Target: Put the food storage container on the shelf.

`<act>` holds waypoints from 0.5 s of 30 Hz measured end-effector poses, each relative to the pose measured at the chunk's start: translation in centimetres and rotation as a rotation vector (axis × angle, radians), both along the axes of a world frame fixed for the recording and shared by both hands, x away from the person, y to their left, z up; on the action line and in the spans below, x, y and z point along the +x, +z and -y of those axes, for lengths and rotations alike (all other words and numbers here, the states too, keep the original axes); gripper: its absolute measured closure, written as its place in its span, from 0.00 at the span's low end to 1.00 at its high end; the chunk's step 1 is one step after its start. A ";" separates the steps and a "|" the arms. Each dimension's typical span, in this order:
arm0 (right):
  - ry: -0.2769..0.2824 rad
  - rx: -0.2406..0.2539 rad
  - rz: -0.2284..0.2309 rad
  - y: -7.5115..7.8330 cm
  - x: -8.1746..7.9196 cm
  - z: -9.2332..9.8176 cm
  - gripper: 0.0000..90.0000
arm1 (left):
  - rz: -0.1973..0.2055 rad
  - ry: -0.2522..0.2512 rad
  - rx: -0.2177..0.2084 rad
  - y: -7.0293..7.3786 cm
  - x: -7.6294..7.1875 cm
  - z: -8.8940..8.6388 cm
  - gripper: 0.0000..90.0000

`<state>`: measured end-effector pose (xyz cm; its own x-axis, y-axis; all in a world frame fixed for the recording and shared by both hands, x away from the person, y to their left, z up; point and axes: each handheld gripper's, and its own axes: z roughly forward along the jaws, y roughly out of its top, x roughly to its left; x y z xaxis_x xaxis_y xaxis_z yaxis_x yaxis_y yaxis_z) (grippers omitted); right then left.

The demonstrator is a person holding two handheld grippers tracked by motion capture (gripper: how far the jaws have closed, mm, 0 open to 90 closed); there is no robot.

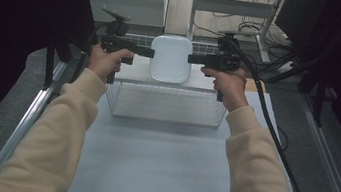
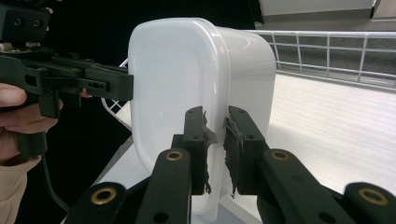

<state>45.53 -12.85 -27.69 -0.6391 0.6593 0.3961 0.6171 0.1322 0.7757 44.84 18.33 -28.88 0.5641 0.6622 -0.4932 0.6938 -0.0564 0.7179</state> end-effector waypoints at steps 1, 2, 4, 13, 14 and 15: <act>-0.001 0.000 -0.003 0.0 0.2 0.0 0.87 | -0.008 0.001 -0.004 0.0 0.2 0.0 0.87; 0.000 0.003 -0.010 0.0 0.4 0.0 0.87 | -0.014 0.004 -0.005 0.0 0.4 0.0 0.87; 0.001 0.005 -0.025 0.0 0.9 0.0 0.86 | -0.028 0.006 -0.014 0.0 1.0 -0.1 0.87; -0.017 0.034 -0.114 -0.3 4.0 0.0 0.82 | -0.130 0.011 -0.055 -0.2 4.2 -0.3 0.84; -0.022 0.034 -0.122 -0.3 4.3 -0.1 0.81 | -0.140 0.010 -0.055 -0.2 4.4 -0.3 0.84; -0.025 0.034 -0.132 -0.4 4.5 -0.1 0.80 | -0.148 0.012 -0.057 -0.3 4.7 -0.4 0.83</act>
<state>50.02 -12.71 -28.06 -0.5637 0.6592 0.4978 0.7166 0.0905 0.6916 49.50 18.69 -29.17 0.4749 0.6372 -0.6070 0.7925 -0.0098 0.6098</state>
